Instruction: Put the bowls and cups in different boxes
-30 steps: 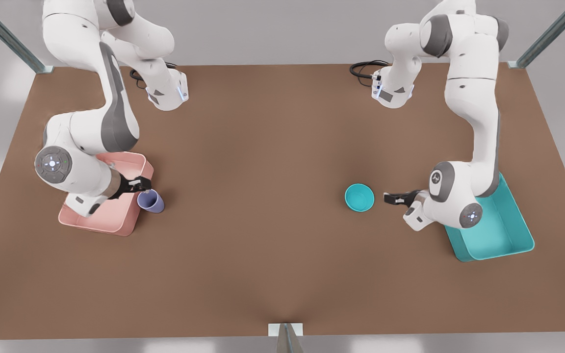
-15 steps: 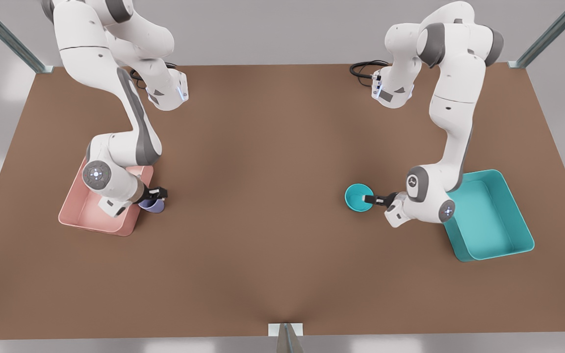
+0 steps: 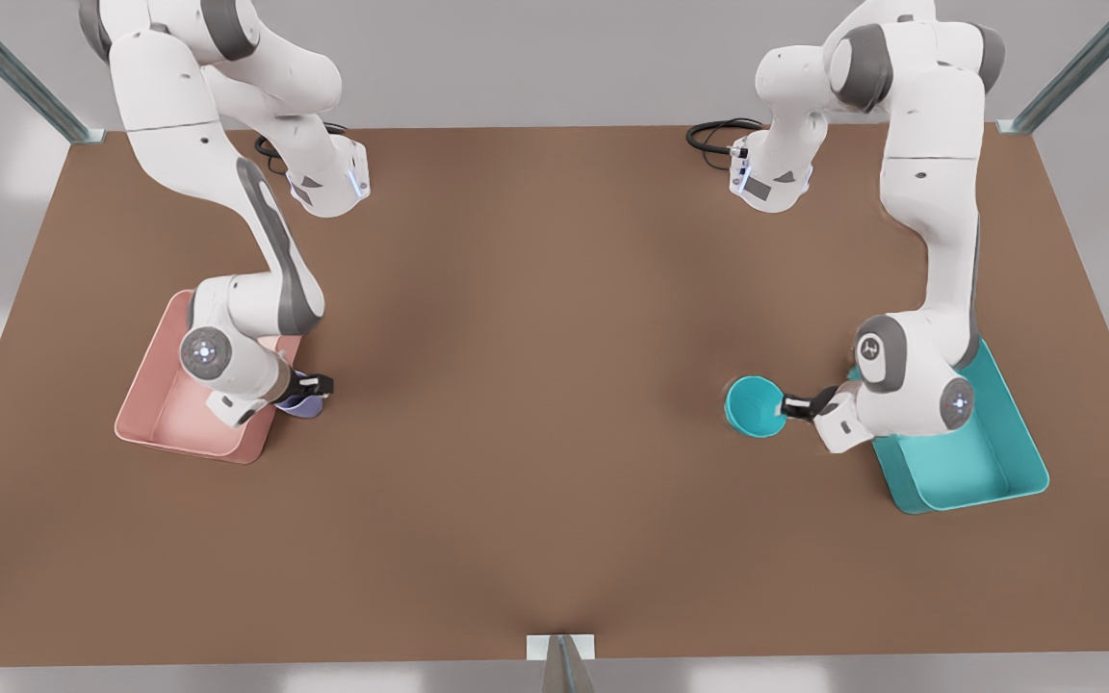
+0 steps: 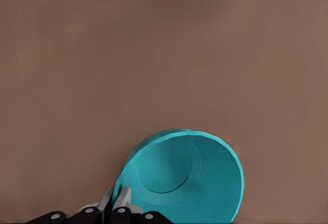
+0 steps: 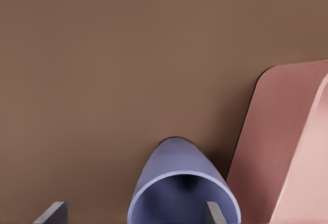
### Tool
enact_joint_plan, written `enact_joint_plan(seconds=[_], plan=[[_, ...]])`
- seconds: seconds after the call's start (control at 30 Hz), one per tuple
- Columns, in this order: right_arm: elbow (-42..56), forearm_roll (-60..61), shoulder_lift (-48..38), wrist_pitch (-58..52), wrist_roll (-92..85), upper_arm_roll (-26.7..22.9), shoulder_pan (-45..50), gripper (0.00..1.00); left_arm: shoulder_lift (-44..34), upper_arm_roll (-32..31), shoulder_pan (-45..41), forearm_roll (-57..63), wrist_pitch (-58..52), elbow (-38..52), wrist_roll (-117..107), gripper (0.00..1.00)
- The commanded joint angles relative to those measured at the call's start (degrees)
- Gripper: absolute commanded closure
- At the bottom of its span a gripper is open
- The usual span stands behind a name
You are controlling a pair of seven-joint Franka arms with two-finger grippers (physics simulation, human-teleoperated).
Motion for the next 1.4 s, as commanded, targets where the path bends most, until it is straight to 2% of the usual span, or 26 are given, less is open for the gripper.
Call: enact_joint_plan(seconds=[0.0,0.03,0.1,0.2,0.27,0.33,0.37,0.43,0.47,0.57,0.63,0.67,0.73,0.77,0.8,0.83,0.87,0.9,0.93,0.97,1.0,1.07,1.13,1.23,1.37], plan=[[0.00,0.09,0.74,0.78,0.44,0.04,-0.04,0.00,-1.90,5.71,4.04,8.84,-13.95,6.71,-2.62,0.79],[-0.09,0.09,0.83,0.69,0.44,0.04,-0.04,0.00,-1.55,7.12,8.87,8.93,-14.74,9.52,-2.27,0.79],[-0.44,0.09,0.83,0.69,0.35,0.04,-0.04,0.00,-1.02,10.99,12.30,10.51,-13.95,9.79,-2.18,0.79],[-0.53,0.09,1.53,0.69,0.09,0.04,-0.04,0.00,0.29,14.68,13.27,13.85,-8.51,8.82,-0.60,0.79],[-0.62,0.09,1.71,0.69,0.09,0.04,-0.04,0.00,2.75,14.68,13.09,15.26,-0.24,4.87,-1.04,0.79],[-0.62,0.09,2.50,0.69,-0.09,-0.05,-0.04,0.00,6.27,14.60,11.78,15.00,2.83,4.25,-1.21,0.79],[-0.62,0.09,2.50,0.69,-0.17,0.04,-0.04,0.05,7.85,14.60,11.78,15.00,4.24,3.99,-1.12,0.79],[-0.53,0.00,2.50,0.69,-0.17,0.04,-0.04,0.36,10.66,14.51,11.78,15.17,5.65,2.93,-0.95,0.79],[-0.53,0.00,2.50,0.60,-0.17,0.04,0.05,0.42,11.63,14.42,11.78,15.17,6.79,2.93,-0.95,0.79],[-0.09,0.00,3.46,0.69,-0.17,0.04,-0.04,0.42,12.77,13.98,11.69,15.09,6.70,3.02,-0.95,0.79],[0.17,0.00,4.08,0.69,-0.61,0.04,-0.04,0.43,12.42,12.49,11.16,15.09,6.27,3.11,-3.31,0.39],[0.17,0.00,4.17,0.69,-0.61,0.04,-0.04,0.43,11.90,11.70,11.07,15.26,6.27,3.37,-5.34,0.01],[0.17,0.00,4.43,0.69,-0.61,0.04,-0.04,0.43,6.28,11.78,10.99,18.33,3.11,3.72,-5.61,0.00],[0.17,0.00,4.43,0.69,-0.61,0.04,-0.04,0.50,-0.40,11.78,10.02,23.69,-3.40,4.43,-7.28,0.00],[0.17,0.00,4.43,0.69,-0.61,0.04,-0.04,0.58,-3.38,11.78,9.67,26.67,-4.45,4.43,-7.19,0.00],[0.26,0.00,4.43,0.60,-0.61,0.04,-0.04,0.71,-6.11,11.70,8.62,34.66,-4.46,5.39,-7.19,0.00],[0.44,0.09,4.43,0.34,-0.61,0.04,-0.04,0.79,-9.36,11.26,6.95,35.48,-7.78,6.45,-7.45,0.00],[0.88,0.09,4.43,-0.10,-0.53,0.04,-0.04,0.79,-13.14,7.32,5.36,34.25,-14.19,6.62,-10.95,0.00],[1.40,0.17,4.26,-0.63,-0.53,0.04,-0.04,0.79,-18.25,1.59,4.57,26.08,-21.68,6.62,-17.38,0.00],[2.46,0.17,3.64,-2.12,-0.44,0.12,-0.04,0.79,-18.69,-1.57,3.25,25.10,-26.42,8.81,-17.91,0.00],[4.12,0.09,3.11,-4.05,-0.44,0.12,-0.04,0.79,-15.53,-2.98,3.16,24.67,-31.43,16.11,-17.91,0.00],[10.89,0.17,0.74,-12.05,-0.52,0.21,0.05,0.79,-13.94,-3.51,3.08,23.96,-33.11,17.26,-18.00,0.00],[17.40,0.17,-1.28,-16.01,-5.53,-0.05,-0.82,0.79,-15.17,-13.70,3.51,23.87,-33.99,18.31,-20.37,0.00],[18.01,-3.69,-5.41,-18.64,-12.83,-1.37,-3.46,0.79,-14.73,-14.23,4.92,19.57,-36.80,17.79,-20.55,0.00],[17.58,-7.47,-3.39,-19.61,-15.55,-1.37,-8.65,0.79,-14.82,-14.23,5.36,19.92,-36.98,17.79,-20.64,0.00]])
